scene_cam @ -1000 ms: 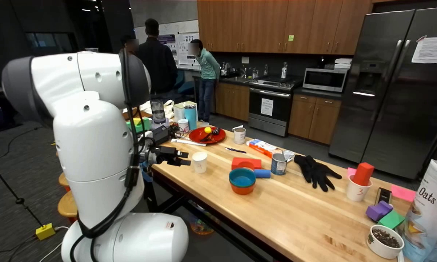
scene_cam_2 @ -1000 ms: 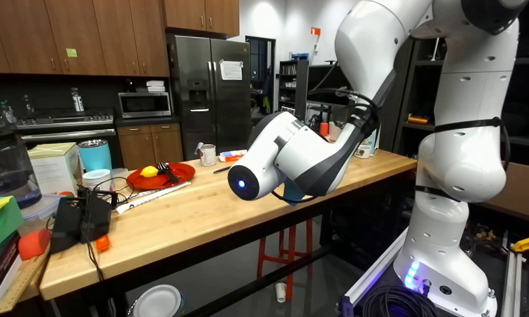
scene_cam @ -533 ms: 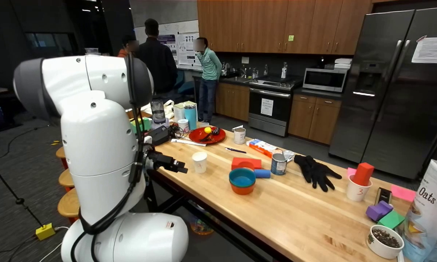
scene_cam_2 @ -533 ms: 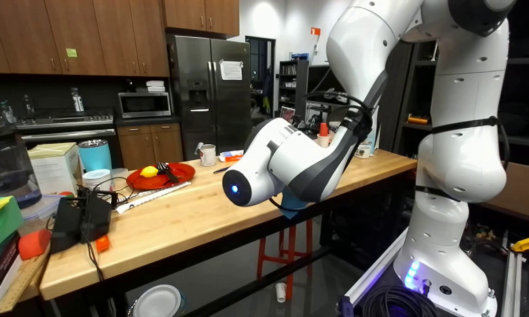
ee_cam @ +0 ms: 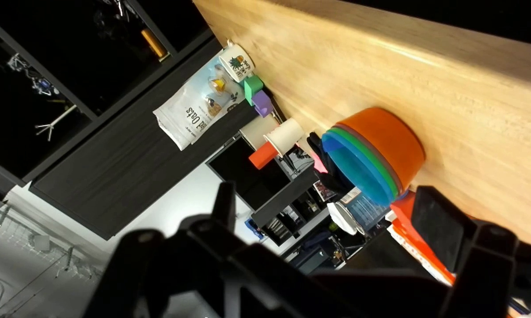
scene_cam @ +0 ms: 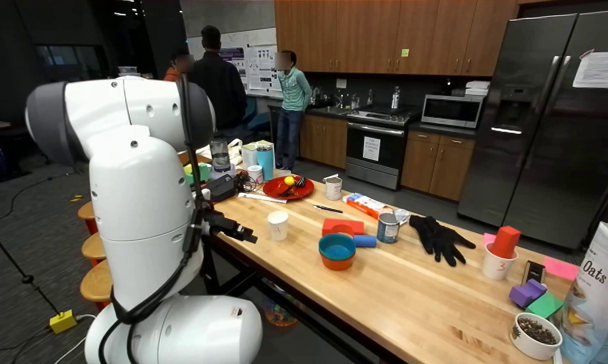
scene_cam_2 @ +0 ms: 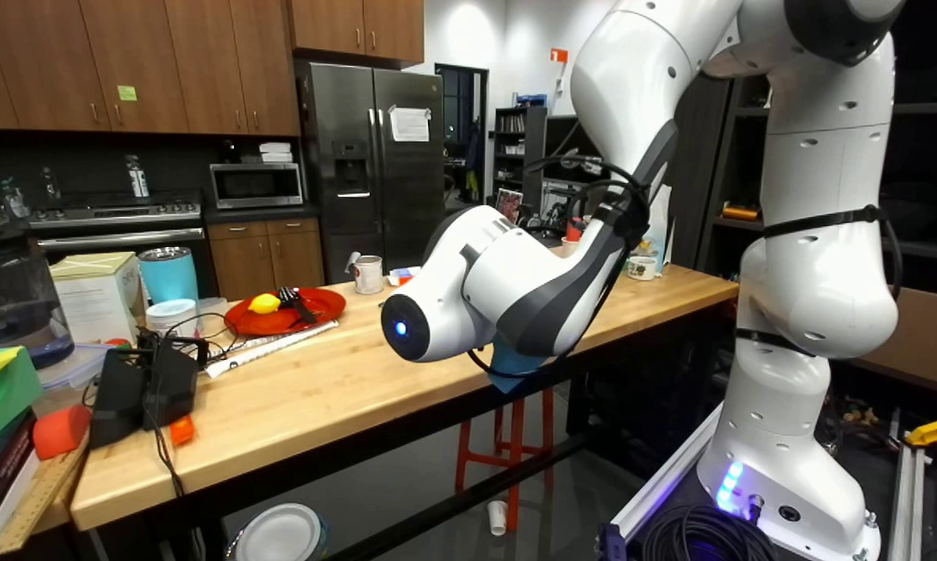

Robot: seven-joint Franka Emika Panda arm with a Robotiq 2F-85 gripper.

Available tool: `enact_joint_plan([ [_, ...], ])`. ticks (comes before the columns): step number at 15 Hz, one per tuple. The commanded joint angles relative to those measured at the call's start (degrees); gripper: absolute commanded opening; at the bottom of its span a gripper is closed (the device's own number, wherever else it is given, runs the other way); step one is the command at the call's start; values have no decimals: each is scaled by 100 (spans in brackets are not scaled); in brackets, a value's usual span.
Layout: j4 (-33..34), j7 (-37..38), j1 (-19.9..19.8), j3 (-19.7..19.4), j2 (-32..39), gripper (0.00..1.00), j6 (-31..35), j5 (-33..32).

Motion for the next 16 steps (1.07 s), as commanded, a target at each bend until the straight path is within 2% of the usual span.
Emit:
enact_joint_plan([
  [1,20,-3,34,-44,6,100,-6,36],
  [5,39,-4,28,-61,9,100,-6,54],
  [11,721,-701,347,143,53,100,-1612,-727],
  [16,1167,-1019,649,252,276,100,-2084,-1488],
])
